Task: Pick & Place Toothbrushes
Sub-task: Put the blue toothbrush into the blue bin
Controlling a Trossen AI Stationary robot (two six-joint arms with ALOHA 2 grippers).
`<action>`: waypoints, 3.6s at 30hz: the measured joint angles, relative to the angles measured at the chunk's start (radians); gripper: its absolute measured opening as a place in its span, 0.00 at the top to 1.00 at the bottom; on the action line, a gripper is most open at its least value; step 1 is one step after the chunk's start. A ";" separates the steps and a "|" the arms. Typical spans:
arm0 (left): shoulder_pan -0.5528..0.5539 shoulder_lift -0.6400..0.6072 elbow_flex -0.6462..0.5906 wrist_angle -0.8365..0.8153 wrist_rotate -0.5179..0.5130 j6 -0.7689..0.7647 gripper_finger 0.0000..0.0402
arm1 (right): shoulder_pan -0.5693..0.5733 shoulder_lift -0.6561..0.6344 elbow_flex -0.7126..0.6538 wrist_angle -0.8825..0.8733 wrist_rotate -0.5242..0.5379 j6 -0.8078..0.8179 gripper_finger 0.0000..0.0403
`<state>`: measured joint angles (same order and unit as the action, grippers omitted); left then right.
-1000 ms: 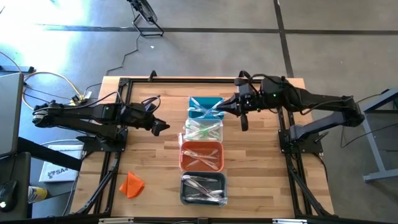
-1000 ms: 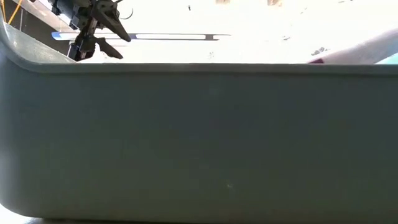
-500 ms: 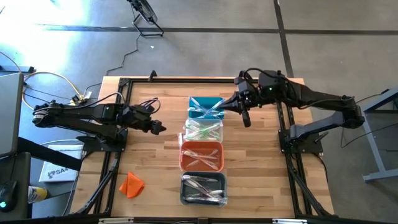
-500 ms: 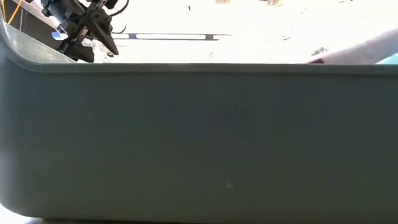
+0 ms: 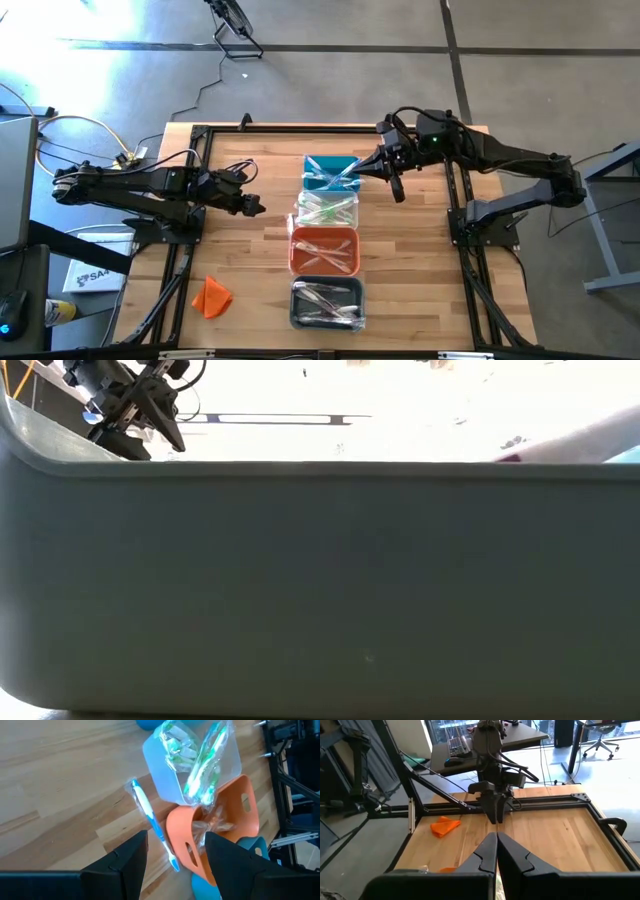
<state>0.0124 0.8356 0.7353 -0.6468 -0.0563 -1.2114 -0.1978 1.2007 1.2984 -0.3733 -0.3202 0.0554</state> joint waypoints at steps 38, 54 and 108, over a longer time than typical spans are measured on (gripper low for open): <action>-0.317 0.322 0.000 0.083 -0.088 -0.424 0.51 | 0.000 0.000 0.000 -0.043 0.002 -0.057 0.99; -0.313 0.553 -0.001 0.241 -0.181 -0.525 0.51 | 0.000 0.000 0.000 -0.064 0.006 -0.061 0.99; -0.182 0.773 0.119 0.206 -0.241 -0.384 0.70 | 0.000 0.000 0.000 -0.056 0.033 -0.033 0.99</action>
<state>-0.1700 1.6087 0.8539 -0.4410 -0.2976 -1.5958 -0.1974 1.2007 1.2984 -0.4297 -0.2874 0.0228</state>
